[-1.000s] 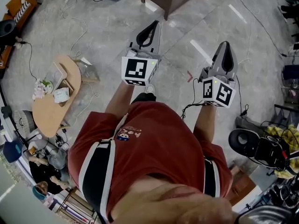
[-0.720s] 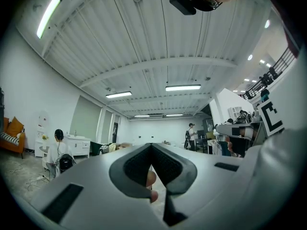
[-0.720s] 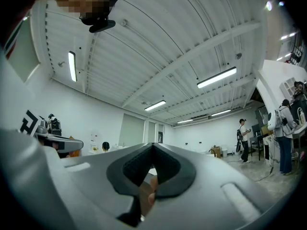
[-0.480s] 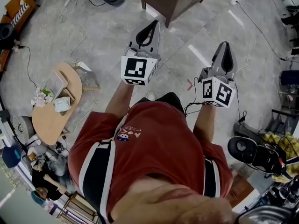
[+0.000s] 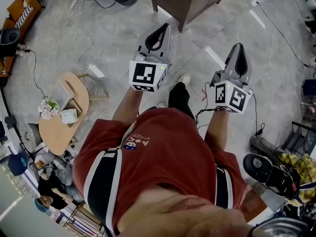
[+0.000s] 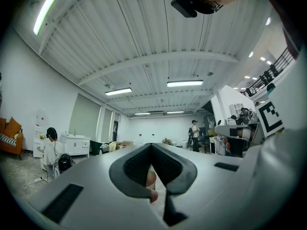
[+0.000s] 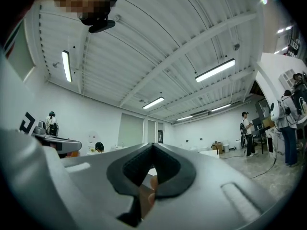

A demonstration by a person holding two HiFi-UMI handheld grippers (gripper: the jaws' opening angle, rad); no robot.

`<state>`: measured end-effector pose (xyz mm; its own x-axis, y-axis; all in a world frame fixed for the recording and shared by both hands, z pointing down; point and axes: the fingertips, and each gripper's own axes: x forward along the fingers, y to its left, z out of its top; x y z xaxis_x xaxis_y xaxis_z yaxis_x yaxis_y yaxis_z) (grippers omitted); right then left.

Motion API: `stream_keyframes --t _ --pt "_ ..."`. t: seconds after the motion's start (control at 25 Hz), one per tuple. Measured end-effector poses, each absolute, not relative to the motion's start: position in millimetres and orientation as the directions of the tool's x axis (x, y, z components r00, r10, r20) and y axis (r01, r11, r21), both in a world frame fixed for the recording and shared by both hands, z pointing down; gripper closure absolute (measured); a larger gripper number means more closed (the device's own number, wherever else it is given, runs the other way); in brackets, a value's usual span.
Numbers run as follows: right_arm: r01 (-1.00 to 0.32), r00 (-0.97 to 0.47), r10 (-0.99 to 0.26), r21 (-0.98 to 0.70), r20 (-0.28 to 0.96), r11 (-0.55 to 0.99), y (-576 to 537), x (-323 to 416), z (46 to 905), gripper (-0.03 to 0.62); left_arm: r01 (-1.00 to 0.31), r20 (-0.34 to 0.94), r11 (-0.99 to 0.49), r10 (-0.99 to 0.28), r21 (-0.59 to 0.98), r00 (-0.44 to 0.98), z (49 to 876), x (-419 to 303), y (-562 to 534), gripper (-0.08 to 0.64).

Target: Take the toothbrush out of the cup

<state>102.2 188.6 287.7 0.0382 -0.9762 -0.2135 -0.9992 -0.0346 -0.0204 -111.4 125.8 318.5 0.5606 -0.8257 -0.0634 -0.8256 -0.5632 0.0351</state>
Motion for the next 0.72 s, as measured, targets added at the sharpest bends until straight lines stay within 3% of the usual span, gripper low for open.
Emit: stream_keyframes --t 0.72 --pt "-0.997 -0.006 -0.985 -0.072 -0.173 0.019 -16 233 303 0.582 -0.853 -0.028 -0.521 -0.854 0.029 0.52 318 18 -68 0.555"
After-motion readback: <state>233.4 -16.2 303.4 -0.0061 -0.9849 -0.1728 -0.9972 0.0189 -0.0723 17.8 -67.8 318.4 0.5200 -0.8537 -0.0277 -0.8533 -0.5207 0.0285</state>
